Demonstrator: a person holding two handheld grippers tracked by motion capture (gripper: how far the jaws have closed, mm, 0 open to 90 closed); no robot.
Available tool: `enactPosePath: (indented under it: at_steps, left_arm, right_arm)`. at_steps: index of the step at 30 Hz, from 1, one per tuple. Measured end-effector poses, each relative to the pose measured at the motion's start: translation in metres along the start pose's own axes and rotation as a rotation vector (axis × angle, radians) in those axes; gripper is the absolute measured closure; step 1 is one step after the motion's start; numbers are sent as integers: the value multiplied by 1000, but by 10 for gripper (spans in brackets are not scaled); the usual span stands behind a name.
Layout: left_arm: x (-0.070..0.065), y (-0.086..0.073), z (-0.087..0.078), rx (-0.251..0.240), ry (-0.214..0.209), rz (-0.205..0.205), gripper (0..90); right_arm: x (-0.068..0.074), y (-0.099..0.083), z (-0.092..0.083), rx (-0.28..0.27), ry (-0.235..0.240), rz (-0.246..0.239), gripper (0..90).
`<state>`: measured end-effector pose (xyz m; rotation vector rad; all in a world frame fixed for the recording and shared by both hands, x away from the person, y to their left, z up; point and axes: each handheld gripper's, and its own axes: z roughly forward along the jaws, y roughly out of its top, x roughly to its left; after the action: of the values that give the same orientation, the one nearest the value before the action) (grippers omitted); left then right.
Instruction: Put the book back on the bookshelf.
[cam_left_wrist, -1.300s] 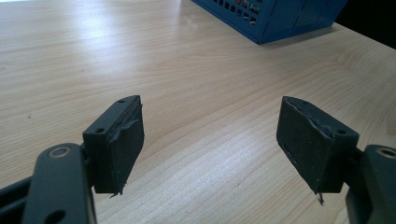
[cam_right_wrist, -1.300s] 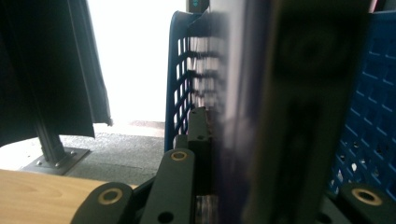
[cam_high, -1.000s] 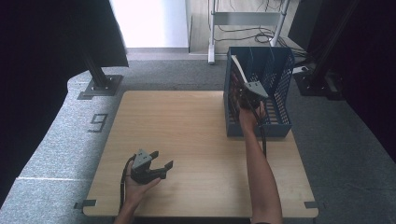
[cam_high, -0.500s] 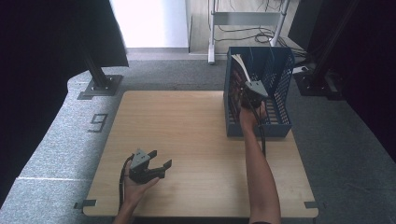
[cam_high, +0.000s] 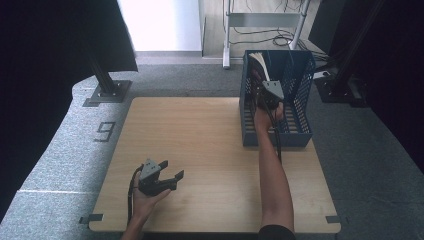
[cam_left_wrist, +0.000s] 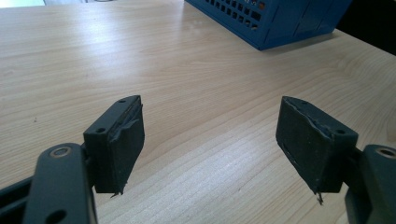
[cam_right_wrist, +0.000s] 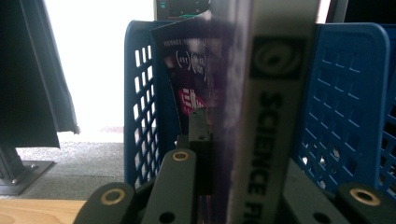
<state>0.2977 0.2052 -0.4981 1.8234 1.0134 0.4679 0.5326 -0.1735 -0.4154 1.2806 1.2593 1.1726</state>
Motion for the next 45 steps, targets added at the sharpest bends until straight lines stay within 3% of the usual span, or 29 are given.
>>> enactPosePath:
  at_steps: [11,14,19,22,27,34,39,45]
  left_arm:
    - [1,0,-2,-1,5,1,238]
    - [2,0,-3,-8,3,-2,239]
    - [0,0,-4,-7,-4,0,239]
    - [-2,1,-4,-14,-18,-5,239]
    - [-3,2,-5,-14,-26,-4,239]
    - [-4,2,-4,-12,-28,1,239]
    - [-4,1,-4,-9,-29,3,239]
    - [-5,1,-2,-7,-39,5,239]
  right_arm:
    - [15,-10,-2,3,82,-48,809]
    - [21,-16,-8,-9,119,-72,777]
    - [22,-13,-16,25,173,-93,719]
    - [20,-10,-21,33,197,-80,684]
    - [18,-13,-32,36,215,-75,673]
    - [16,-20,-34,65,262,-101,654]
    - [17,-23,-33,75,271,-108,638]
    - [18,-28,-36,88,260,-104,508]
